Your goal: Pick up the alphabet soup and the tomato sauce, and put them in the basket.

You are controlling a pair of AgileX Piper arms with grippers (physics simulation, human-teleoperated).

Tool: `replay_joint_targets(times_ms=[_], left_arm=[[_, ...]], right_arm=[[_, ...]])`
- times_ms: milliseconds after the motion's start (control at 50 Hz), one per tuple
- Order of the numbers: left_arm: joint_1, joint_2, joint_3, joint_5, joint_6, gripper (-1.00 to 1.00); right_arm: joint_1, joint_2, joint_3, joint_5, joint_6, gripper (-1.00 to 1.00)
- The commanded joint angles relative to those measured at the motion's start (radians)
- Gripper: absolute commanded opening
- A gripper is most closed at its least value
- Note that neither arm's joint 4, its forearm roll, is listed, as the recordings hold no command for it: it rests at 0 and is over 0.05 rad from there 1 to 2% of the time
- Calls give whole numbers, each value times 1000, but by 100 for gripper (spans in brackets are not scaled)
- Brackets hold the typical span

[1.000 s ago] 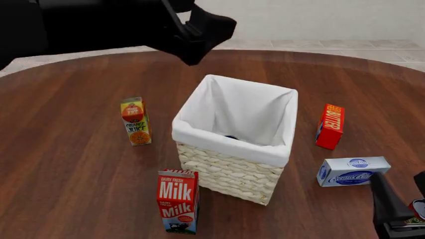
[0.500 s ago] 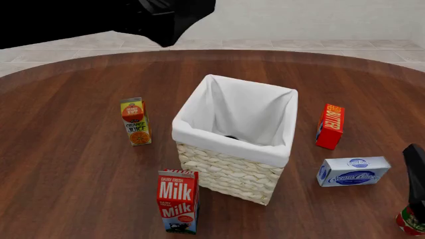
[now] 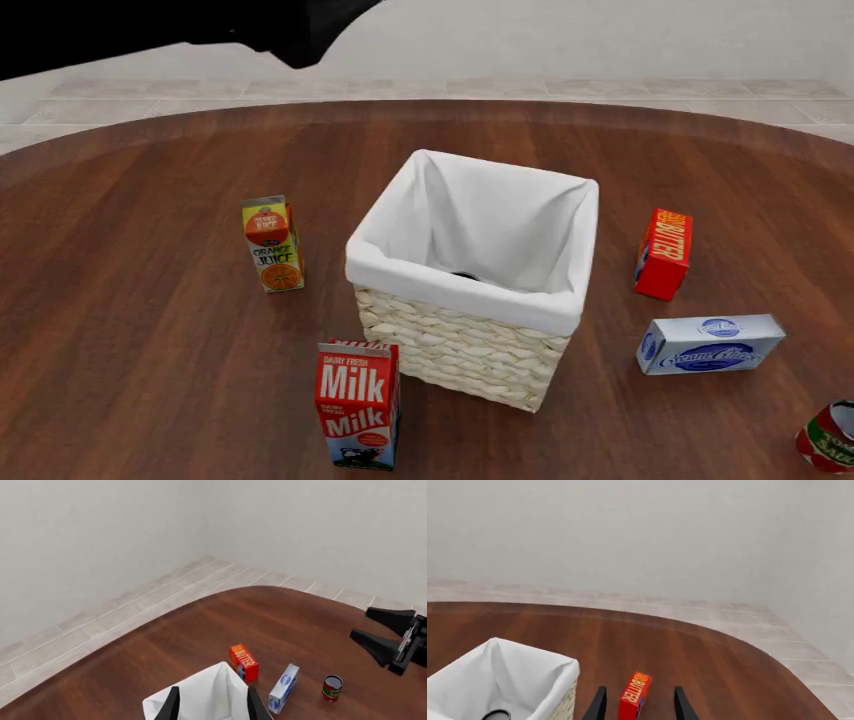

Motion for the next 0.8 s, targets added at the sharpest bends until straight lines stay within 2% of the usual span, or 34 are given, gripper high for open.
replay_joint_targets(times_ms=[20, 100, 140, 160, 200, 280, 340, 420, 480, 600, 680, 800], left_arm=[[-11, -22, 10, -11, -9, 100], [-16, -28, 17, -15, -10, 100], [-17, -28, 15, -16, -13, 100], [-20, -30, 15, -17, -15, 100], [-22, -32, 18, -20, -16, 100], [-26, -31, 31, -30, -21, 100], [-27, -30, 27, -28, -21, 100], [-23, -34, 17, -21, -20, 100], [-26, -42, 19, -19, -20, 100], [-25, -109, 73, -46, -31, 100], [-30, -157, 108, -64, -33, 100], [-33, -215, 159, -90, -49, 100]], right_arm=[[-20, 140, -199, 102, -9, 100], [-44, 184, -284, 133, -63, 100], [-49, 201, -315, 155, -61, 100], [-37, 228, -360, 206, -29, 100], [-56, 253, -392, 246, -15, 100], [-72, 267, -431, 305, -26, 100], [-99, 287, -430, 300, -52, 100], [-18, 350, -474, 364, 62, 100], [-19, 395, -481, 369, 87, 100], [-110, 483, -502, 399, 31, 100], [-119, 514, -522, 427, 33, 100], [-162, 535, -519, 442, -3, 100]])
